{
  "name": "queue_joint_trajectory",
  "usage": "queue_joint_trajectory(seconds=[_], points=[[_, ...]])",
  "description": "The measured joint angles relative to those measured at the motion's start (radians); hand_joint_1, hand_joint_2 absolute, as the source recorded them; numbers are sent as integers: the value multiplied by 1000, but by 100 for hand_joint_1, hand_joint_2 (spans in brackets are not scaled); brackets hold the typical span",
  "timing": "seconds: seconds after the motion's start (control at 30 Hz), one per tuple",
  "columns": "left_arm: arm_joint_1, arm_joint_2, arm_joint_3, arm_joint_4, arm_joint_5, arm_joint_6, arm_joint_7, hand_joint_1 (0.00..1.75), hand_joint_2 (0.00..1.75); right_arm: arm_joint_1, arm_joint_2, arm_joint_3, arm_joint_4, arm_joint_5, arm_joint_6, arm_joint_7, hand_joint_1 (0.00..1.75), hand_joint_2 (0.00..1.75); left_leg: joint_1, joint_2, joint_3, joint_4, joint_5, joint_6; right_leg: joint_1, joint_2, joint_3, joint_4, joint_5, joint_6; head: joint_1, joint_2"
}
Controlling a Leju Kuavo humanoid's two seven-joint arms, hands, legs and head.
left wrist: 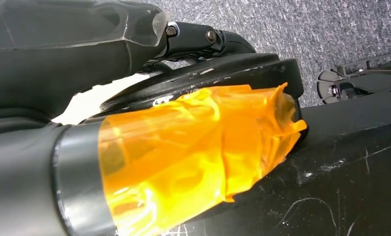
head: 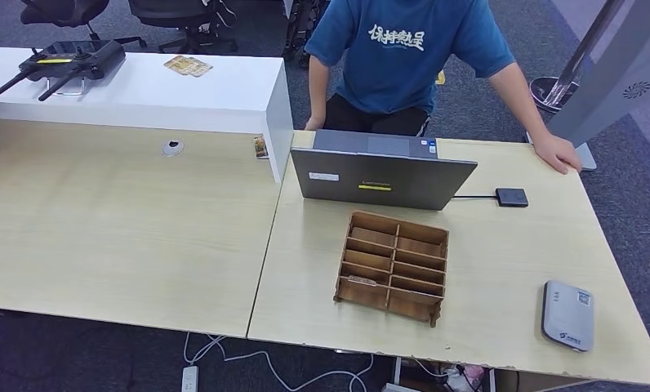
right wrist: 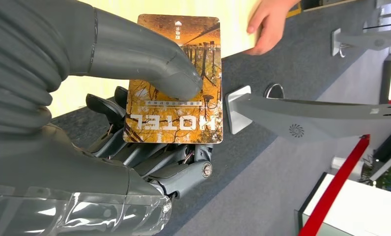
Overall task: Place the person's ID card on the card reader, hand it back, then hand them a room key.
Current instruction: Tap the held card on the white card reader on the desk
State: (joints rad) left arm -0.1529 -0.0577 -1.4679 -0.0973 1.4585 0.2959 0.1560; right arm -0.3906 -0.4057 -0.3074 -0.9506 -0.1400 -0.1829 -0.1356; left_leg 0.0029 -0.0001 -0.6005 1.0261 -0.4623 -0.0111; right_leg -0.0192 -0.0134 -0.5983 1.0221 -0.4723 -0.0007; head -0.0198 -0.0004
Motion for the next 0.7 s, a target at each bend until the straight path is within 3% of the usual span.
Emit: queue_joint_trajectory(seconds=[0.37, 0.7], points=[[0, -1, 0, 0, 8, 5, 0, 0, 0, 34, 7, -8, 16, 33, 1, -4, 175, 175, 0, 0, 0, 0, 0, 0, 0, 0, 0, 0, 0, 0, 0, 0], [0, -4, 0, 0, 18, 9, 0, 0, 0, 104, 47, -12, -1, 37, 21, -12, 175, 175, 0, 0, 0, 0, 0, 0, 0, 0, 0, 0, 0, 0, 0, 0]])
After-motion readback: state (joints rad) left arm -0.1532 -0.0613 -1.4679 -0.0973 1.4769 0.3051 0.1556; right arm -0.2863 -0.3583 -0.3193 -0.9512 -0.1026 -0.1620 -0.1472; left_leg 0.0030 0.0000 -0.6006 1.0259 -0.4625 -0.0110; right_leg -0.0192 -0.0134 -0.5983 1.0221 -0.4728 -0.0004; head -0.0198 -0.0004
